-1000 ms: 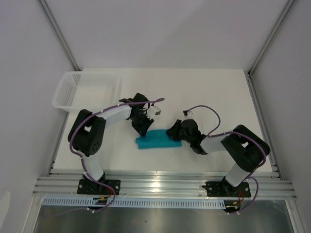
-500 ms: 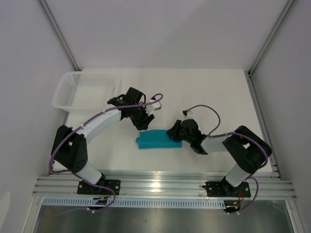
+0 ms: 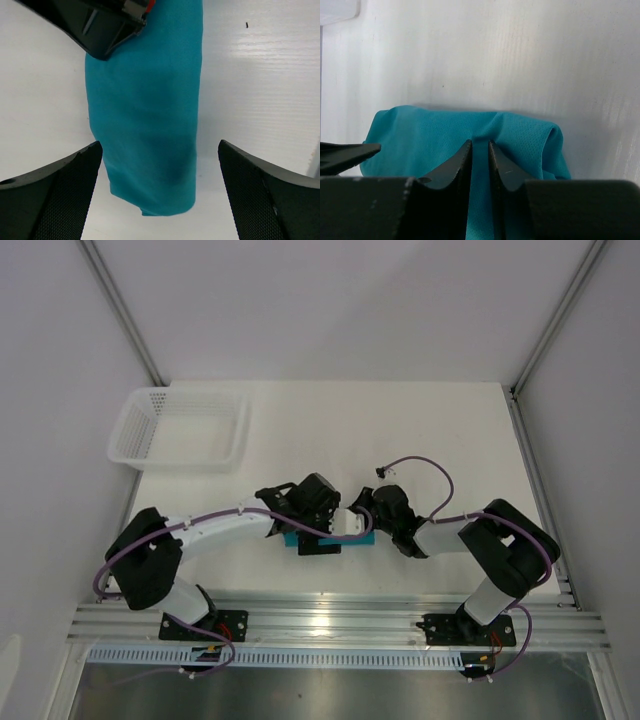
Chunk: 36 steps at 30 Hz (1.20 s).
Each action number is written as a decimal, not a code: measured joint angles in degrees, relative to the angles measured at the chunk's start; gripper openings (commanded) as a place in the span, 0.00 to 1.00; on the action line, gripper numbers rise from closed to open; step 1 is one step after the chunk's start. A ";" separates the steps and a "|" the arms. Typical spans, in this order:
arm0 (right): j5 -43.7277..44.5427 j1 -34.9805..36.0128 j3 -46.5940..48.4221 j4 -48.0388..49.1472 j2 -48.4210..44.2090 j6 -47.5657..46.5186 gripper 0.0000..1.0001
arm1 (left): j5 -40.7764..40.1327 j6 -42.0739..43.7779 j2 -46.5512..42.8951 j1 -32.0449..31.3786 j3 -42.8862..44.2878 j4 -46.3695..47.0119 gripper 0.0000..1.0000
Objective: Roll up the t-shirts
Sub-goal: Place the rolled tshirt into the container
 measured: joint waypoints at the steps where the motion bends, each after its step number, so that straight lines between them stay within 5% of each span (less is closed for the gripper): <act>1: -0.02 0.00 0.00 0.02 0.02 0.11 0.22 | -0.83 0.48 0.00 -0.57 -0.59 1.18 1.00; 29: -0.13 0.00 0.13 -3.58 -2.16 0.48 0.22 | -2.71 4.81 8.44 -0.48 -3.06 13.81 1.00; 36: -0.20 0.00 0.13 -4.13 -2.36 0.33 0.23 | -1.18 6.80 9.01 -0.31 -2.89 13.90 0.83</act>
